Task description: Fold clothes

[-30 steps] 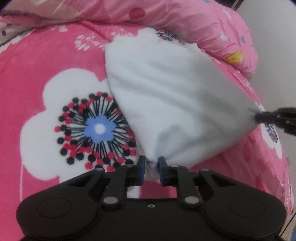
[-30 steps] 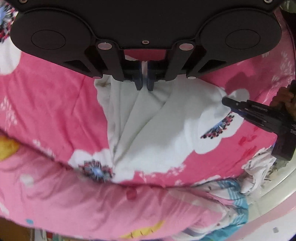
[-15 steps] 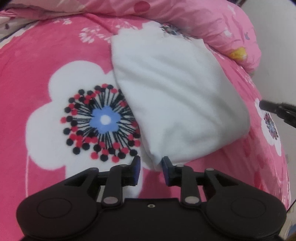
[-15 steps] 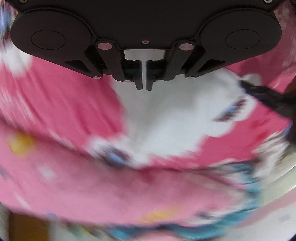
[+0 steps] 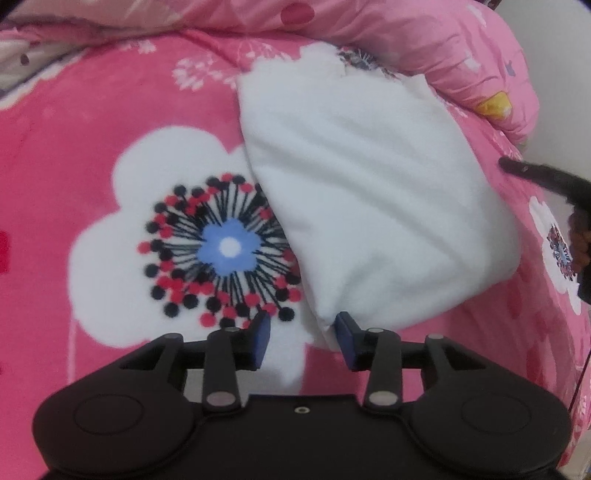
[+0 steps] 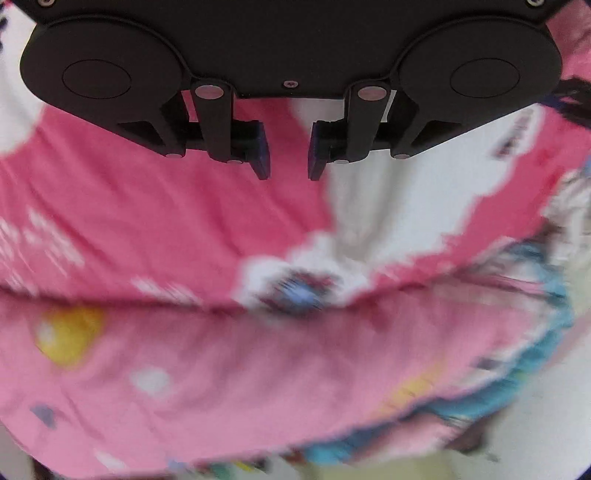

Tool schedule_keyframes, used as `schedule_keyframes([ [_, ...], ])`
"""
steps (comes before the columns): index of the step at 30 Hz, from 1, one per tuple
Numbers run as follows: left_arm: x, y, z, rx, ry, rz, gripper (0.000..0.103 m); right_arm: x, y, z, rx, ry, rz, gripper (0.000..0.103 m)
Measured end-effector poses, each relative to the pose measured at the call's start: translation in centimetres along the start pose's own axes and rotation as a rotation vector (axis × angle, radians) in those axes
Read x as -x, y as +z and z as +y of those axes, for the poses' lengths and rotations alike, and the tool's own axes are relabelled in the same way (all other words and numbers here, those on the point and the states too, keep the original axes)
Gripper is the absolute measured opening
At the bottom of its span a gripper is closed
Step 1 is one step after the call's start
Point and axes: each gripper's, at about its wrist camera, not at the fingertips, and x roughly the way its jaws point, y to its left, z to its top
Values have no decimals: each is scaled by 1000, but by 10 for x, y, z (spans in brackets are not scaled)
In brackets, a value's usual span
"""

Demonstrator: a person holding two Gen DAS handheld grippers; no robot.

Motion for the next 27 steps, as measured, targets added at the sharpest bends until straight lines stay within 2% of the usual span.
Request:
schedule_keyframes([
  [3, 11, 8, -6, -25, 13, -59, 36, -31, 0, 37, 137, 125, 54, 28],
  [6, -2, 18, -10, -12, 0, -54, 37, -68, -4, 39, 202, 43, 117, 26],
  [7, -11, 20, -9, -1, -1, -39, 37, -70, -2, 28, 146, 13, 107, 31],
  [8, -20, 19, -6, 25, 14, -23, 37, -71, 1, 12, 45, -26, 81, 47],
  [9, -19, 17, -4, 44, 12, -25, 38, -65, 2, -1, -42, -59, 48, 51],
  [10, -18, 16, -1, 62, 10, -28, 37, -50, 1, -7, -91, -91, 8, 50],
  [12, -11, 12, 0, 71, 20, -38, 38, -21, -2, -13, -131, -149, -50, 51],
  [14, -2, 5, 2, 84, 28, -22, 39, 16, -16, -10, -147, -124, -66, 51],
  [17, 2, -3, 3, 85, -6, 19, 41, 51, -41, 12, -88, -105, -12, 51],
  [19, -4, -11, -2, 46, -38, 63, 41, 59, -57, 27, -55, -94, 30, 51],
  [21, -10, -17, -7, 10, -51, 64, 42, 63, -75, 43, -23, -82, 78, 51],
  [24, -29, -27, -24, -85, -47, 37, 46, 46, -99, 59, 21, -95, 138, 51],
  [27, -34, -26, -35, -132, -36, -31, 47, 32, -104, 58, 27, -99, 115, 51],
])
